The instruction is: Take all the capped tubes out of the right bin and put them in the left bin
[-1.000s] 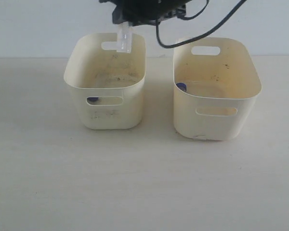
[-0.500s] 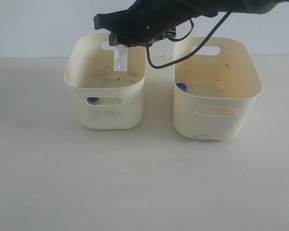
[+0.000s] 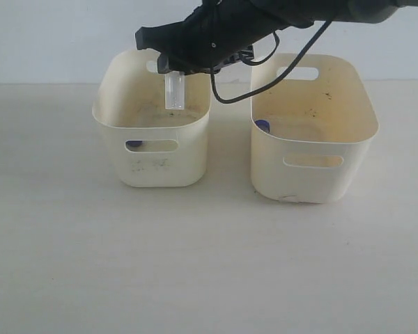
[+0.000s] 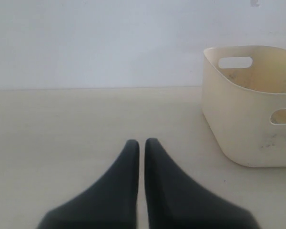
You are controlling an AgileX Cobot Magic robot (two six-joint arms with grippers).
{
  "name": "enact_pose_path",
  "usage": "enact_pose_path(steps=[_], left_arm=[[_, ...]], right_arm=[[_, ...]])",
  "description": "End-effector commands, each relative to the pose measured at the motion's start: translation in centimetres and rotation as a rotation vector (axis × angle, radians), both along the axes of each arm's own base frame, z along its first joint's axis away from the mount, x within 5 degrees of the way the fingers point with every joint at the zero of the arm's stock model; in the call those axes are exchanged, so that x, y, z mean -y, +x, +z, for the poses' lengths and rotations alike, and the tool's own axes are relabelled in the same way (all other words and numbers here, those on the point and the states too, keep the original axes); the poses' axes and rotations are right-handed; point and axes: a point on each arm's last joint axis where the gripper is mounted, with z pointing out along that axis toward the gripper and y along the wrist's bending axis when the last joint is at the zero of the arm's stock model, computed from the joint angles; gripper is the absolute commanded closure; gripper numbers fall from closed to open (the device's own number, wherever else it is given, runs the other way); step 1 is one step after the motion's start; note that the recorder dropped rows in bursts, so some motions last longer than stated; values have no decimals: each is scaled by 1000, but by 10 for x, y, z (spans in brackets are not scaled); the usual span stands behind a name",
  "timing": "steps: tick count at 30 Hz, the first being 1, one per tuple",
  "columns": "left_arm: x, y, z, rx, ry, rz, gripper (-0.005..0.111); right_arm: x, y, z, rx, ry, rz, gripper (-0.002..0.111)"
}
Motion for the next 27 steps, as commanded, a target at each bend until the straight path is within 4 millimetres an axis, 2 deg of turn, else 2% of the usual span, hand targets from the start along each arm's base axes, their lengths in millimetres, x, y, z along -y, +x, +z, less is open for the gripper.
enact_pose_path(steps=[1,3,5,7,10,13,17,21,23,27], left_arm=[[0,0,2,8,-16,1,102],[0,0,2,8,-16,1,102],[0,0,2,8,-16,1,102],[0,0,2,8,-16,1,102],[0,0,2,8,-16,1,102],[0,0,2,8,-16,1,102],[0,0,2,8,-16,1,102],[0,0,2,8,-16,1,102],[0,0,2,8,-16,1,102],[0,0,2,8,-16,1,102]], right_arm=[[0,-1,1,-4,-7,9,45],[0,-1,0,-9,-9,12,27],[0,-2,0,-20,-12,17,27],[1,-2,-1,-20,-23,22,37],[3,-3,4,-7,-27,24,56],[11,-6,22,47,-36,16,75],[34,-7,57,173,-104,1,106],[63,-2,74,165,-146,-56,108],[77,2,70,103,-147,-101,108],[103,10,48,-27,-219,-141,108]])
